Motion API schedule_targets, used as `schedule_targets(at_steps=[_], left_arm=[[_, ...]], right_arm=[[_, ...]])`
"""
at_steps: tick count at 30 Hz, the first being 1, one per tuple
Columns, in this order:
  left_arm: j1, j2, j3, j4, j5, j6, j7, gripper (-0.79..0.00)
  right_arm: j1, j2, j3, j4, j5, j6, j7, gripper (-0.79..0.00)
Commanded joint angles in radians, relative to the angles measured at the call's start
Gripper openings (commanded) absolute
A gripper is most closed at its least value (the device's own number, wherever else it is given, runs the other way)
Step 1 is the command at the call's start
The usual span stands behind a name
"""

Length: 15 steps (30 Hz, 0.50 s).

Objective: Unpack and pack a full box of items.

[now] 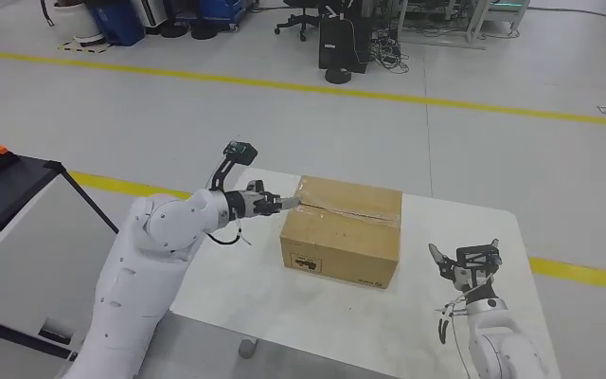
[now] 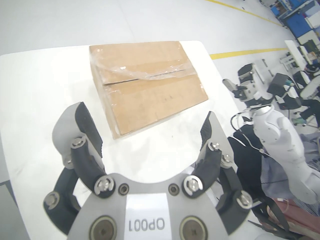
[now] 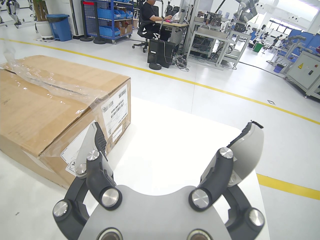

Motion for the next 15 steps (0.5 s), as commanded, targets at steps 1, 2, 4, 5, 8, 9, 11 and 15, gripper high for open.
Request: schedule_targets(at_steps=[1, 2, 4, 5, 8, 9, 11, 15], left_arm=[[-0.071, -0.01, 0.048, 0.096, -0.025, -0.033, 0.033, 0.0], [-0.098, -0.018, 0.072, 0.14, -0.059, -0.051, 0.067, 0.0], [-0.154, -0.034, 0.115, 0.239, -0.137, -0.084, 0.111, 0.0], [-0.18, -0.042, 0.138, 0.285, -0.152, -0.111, 0.129, 0.0], [-0.243, -0.063, 0.195, 0.419, -0.205, -0.177, 0.189, 0.0], [-0.262, -0.07, 0.213, 0.458, -0.21, -0.195, 0.202, 0.0], [-0.293, -0.081, 0.248, 0.535, -0.196, -0.209, 0.231, 0.0], [-0.324, -0.104, 0.298, 0.654, -0.199, -0.22, 0.315, 0.0]], right_arm=[[0.0, 0.0, 0.0, 0.0, 0.0, 0.0, 0.0, 0.0], [0.0, 0.0, 0.0, 0.0, 0.0, 0.0, 0.0, 0.0], [0.0, 0.0, 0.0, 0.0, 0.0, 0.0, 0.0, 0.0], [0.0, 0.0, 0.0, 0.0, 0.0, 0.0, 0.0, 0.0], [0.0, 0.0, 0.0, 0.0, 0.0, 0.0, 0.0, 0.0], [0.0, 0.0, 0.0, 0.0, 0.0, 0.0, 0.0, 0.0], [0.0, 0.0, 0.0, 0.0, 0.0, 0.0, 0.0, 0.0], [0.0, 0.0, 0.0, 0.0, 0.0, 0.0, 0.0, 0.0]])
